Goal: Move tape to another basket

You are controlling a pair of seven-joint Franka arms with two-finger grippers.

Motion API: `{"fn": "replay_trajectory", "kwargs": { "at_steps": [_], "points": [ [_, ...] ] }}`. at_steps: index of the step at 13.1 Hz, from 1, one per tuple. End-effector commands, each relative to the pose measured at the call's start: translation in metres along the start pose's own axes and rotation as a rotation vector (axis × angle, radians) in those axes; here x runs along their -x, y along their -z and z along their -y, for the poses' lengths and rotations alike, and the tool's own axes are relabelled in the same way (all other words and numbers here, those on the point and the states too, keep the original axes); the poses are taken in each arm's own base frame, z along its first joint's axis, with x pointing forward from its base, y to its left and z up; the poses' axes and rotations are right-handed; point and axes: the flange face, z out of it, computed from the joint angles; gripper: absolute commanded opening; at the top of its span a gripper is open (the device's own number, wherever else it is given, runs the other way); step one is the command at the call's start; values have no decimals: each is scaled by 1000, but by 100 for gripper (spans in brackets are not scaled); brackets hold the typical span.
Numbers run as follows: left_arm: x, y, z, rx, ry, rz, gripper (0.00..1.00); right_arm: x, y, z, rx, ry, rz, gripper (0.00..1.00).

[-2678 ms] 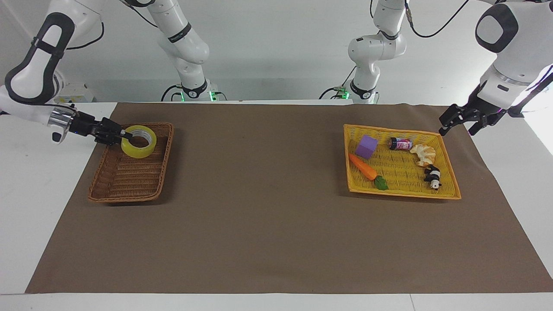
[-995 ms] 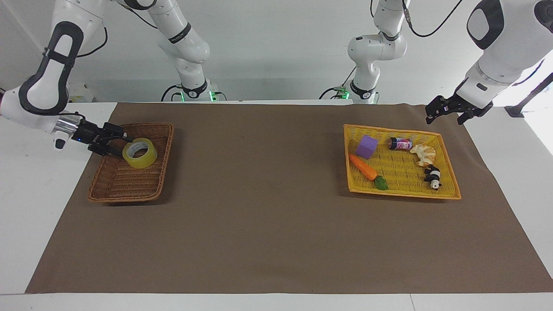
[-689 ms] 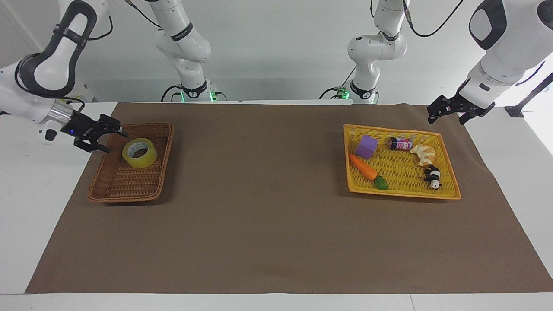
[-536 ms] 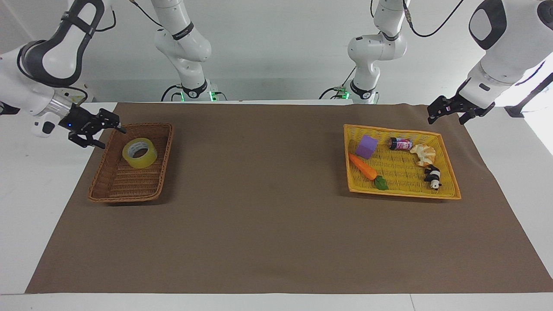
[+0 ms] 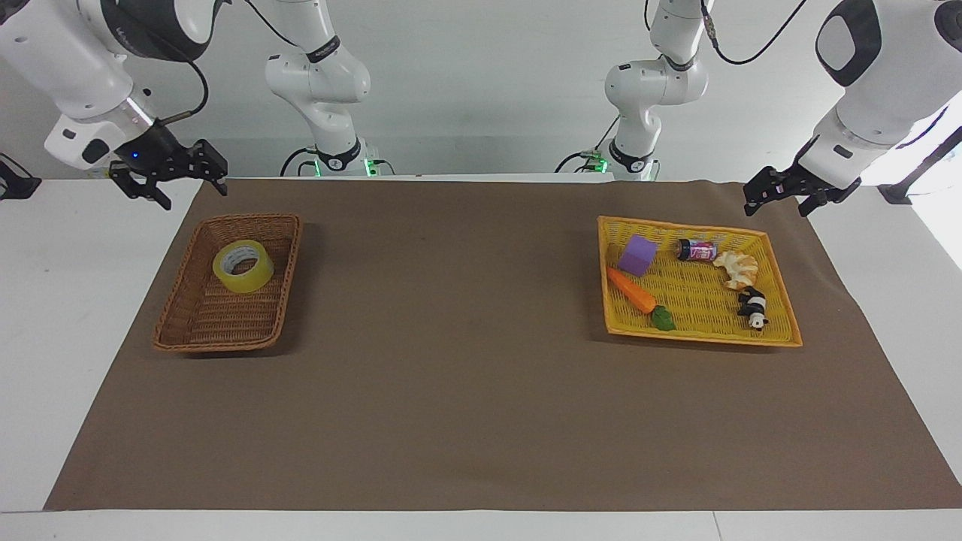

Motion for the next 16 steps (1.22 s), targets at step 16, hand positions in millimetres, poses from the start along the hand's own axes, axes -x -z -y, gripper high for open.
{"fn": "replay_trajectory", "kwargs": {
  "at_steps": [16],
  "points": [
    [7, 0, 1, -19, 7, 9, 100, -21, 11, -4, 38, -219, 10, 100]
  ]
}}
